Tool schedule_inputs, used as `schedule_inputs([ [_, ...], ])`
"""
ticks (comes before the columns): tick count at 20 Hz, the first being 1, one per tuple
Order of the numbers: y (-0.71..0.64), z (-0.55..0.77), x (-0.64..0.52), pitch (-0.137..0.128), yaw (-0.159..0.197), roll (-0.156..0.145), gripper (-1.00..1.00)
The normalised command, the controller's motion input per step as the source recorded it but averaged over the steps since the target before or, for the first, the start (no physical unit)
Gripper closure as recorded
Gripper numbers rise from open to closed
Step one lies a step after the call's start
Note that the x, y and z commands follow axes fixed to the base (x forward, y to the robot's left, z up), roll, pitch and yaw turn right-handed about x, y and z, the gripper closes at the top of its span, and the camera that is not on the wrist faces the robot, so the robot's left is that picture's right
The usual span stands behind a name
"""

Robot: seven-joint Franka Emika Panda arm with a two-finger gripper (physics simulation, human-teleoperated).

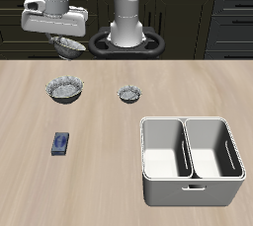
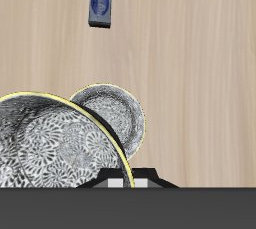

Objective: Stack the middle-sized bowl on the largest bowl

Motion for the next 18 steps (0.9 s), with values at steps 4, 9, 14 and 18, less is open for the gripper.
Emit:
schedule_inputs([
  [4, -0.20, 0.03, 0.02, -0.012, 0.011, -0.020, 1.00],
  [9, -0.03, 0.02, 0.05, -0.015, -0.007, 0.003, 1.00],
  [14, -0.09, -0.21, 0.14, 0.030, 0.000, -0.019, 1.00],
  [18, -0.05, -0.37, 0.12, 0.050, 0.003, -0.019, 1.00],
])
